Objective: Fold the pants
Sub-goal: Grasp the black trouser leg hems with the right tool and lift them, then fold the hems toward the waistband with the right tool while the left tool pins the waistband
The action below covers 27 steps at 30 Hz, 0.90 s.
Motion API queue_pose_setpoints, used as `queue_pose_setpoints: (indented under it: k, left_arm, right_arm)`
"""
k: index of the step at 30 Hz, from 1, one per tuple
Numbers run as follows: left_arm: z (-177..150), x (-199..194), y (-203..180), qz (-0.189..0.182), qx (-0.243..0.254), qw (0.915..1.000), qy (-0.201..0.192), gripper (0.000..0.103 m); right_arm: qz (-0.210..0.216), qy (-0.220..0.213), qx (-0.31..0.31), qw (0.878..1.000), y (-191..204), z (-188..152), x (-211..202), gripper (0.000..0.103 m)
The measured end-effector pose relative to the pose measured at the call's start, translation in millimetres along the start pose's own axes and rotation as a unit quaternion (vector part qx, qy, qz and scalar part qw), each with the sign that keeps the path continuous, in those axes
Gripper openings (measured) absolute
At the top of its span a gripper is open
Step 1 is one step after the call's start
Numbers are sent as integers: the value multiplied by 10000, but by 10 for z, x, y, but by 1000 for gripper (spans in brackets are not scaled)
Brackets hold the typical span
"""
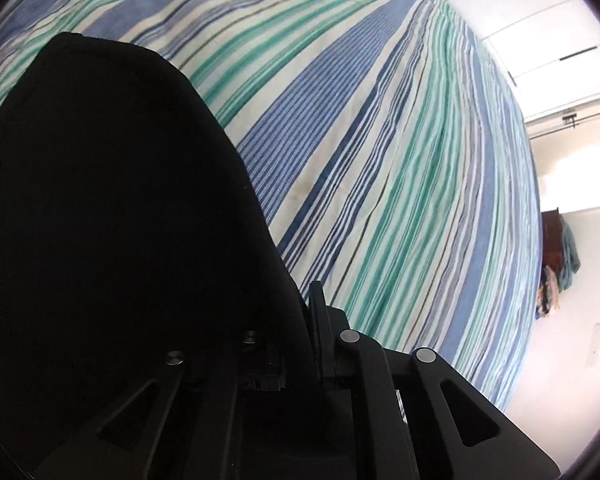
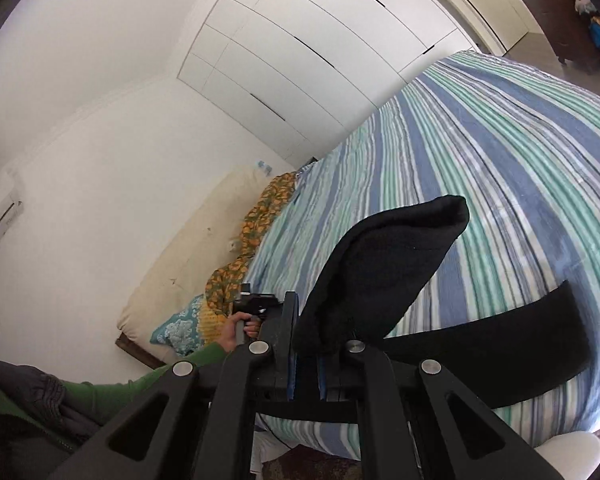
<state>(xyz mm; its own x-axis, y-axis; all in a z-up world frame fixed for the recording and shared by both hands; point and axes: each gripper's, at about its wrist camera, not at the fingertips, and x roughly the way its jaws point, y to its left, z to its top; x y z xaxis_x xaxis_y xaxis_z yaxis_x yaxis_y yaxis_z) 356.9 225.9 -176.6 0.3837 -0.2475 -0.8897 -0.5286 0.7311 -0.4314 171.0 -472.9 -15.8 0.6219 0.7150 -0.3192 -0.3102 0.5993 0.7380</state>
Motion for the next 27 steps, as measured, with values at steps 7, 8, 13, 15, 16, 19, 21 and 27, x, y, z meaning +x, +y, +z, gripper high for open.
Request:
queue_pose_setpoints:
  k: [7,8,13,15,16,19,21,27]
  left_arm:
    - [-595,-2034,183,-813,571,9716,-2147,10]
    - [-810,-2200,334,-859,591,9672,-2317,11]
    - [-1828,-1531,1027,-361,188,9831,-1787,14]
    - [-2142,-899,1197,-106,1,9934,-1146,14]
    - [-2284,-710,1246,-52,-46,9954,-956,13]
    - [-2436,-616,1297,-94,-233,9929,-1162,12]
    - [-2370,-647,1259,-137,-251,9930,-1146,14]
    - [-2327,-741,1176,-147,-95,9932,-1150,30]
  right_arm:
    - [-446,-3,138,9989,-553,346,399,9]
    - [-396,-12,150,9991,-588,408,437,8]
    - [-785,214,554,9951,-969,224,513,9]
    - [-1166,429,798,9890,-1247,14,503,9]
    - [-1405,589,904,9842,-1409,-103,506,9]
    - [-2173,1155,1293,9606,-1876,-416,552,9]
    - [-2310,1212,1653,9511,-2075,-514,515,9]
    - [-2612,1418,1726,9391,-2137,-480,560,12]
